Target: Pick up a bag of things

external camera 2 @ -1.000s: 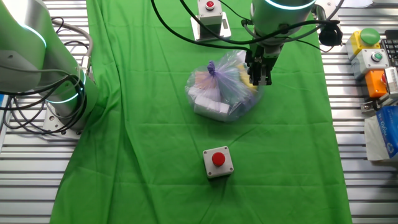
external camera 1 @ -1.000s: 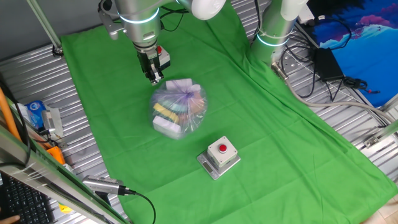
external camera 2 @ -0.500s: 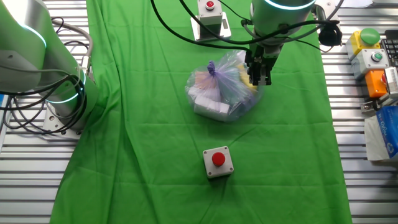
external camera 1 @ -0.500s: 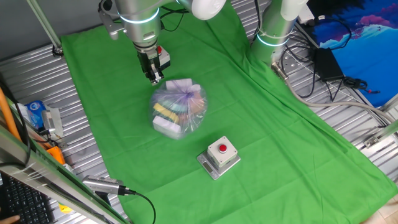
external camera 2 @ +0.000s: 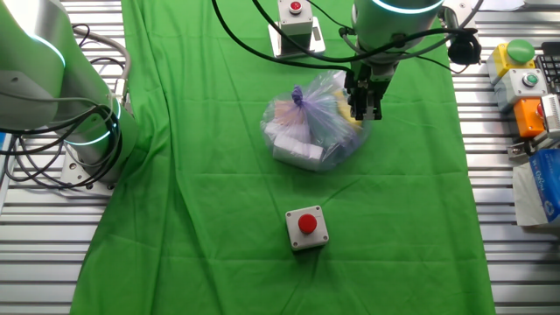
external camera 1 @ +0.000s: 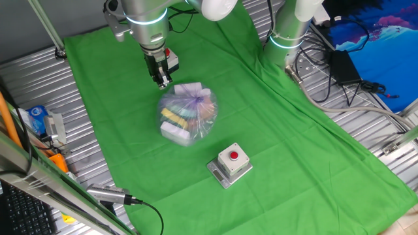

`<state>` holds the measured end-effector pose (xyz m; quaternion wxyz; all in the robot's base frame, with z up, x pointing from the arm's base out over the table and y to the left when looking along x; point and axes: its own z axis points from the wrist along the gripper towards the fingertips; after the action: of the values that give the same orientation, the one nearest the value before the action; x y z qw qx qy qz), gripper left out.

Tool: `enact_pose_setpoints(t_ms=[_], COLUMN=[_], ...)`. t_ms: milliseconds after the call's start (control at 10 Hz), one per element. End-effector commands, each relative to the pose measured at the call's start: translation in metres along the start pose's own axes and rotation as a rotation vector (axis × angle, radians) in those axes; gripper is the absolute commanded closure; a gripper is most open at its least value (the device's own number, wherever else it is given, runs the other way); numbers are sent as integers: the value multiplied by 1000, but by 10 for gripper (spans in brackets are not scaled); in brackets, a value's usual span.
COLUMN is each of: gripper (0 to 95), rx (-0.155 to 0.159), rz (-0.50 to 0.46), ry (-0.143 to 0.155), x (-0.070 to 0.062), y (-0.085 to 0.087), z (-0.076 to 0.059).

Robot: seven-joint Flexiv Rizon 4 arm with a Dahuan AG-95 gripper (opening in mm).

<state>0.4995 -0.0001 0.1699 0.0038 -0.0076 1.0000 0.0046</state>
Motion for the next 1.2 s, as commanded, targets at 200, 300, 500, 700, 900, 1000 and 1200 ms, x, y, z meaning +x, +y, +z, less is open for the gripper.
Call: enact_pose_setpoints(t_ms=[200, 300, 500, 700, 900, 1000, 1200], gripper=[950, 950, 950, 950, 950, 950, 950], rx=[0, 0, -2, 1, -1, -1, -6], rz=[0, 0, -37, -61, -59, -84, -194], ry=[1, 1, -10, -3, -4, -5, -14], x=[-1, -1, 0, 0, 0, 0, 0], y=[0, 0, 0, 0, 0, 0, 0], z=[0, 0, 0, 0, 0, 0, 0])
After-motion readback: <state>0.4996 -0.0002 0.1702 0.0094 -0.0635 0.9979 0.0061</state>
